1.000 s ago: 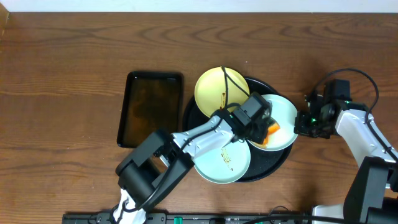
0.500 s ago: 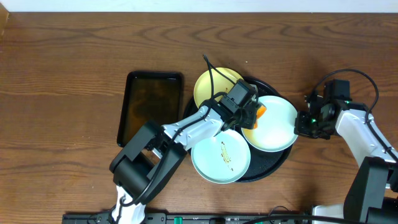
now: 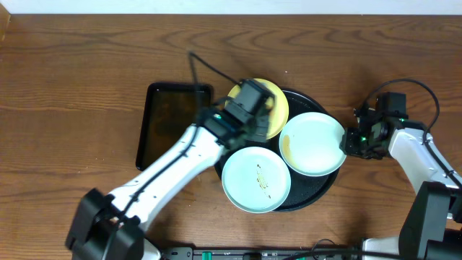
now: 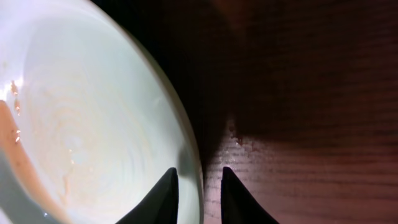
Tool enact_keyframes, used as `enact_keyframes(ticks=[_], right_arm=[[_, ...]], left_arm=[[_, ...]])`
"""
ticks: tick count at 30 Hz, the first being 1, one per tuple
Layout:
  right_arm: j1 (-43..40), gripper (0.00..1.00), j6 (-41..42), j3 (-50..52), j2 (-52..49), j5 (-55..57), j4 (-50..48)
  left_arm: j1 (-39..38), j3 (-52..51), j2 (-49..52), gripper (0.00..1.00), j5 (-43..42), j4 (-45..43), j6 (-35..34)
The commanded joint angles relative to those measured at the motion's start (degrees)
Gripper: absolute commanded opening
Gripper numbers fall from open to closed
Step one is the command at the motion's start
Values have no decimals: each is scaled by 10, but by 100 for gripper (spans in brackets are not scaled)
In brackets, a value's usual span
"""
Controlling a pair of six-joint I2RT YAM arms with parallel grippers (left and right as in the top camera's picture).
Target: Clean dirty plates on tray and stack at the side
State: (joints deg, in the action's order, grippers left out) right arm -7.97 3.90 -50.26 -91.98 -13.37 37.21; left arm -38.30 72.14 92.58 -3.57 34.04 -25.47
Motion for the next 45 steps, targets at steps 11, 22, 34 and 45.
enact_keyframes(ticks=[11,22,34,45], right_arm=[[5,1,18,39,0,-7,-30],[5,1,18,-7,67,26,-17],[124,1,-8,-31,233,330,-5],[372,1,-8,-30,213,698,-5]], left_arm=[[195,10,-37,7,79,114,5],[235,10,-37,8,79,129,5],[235,9,-37,7,79,131,5],[235,9,-37,8,79,134,5]])
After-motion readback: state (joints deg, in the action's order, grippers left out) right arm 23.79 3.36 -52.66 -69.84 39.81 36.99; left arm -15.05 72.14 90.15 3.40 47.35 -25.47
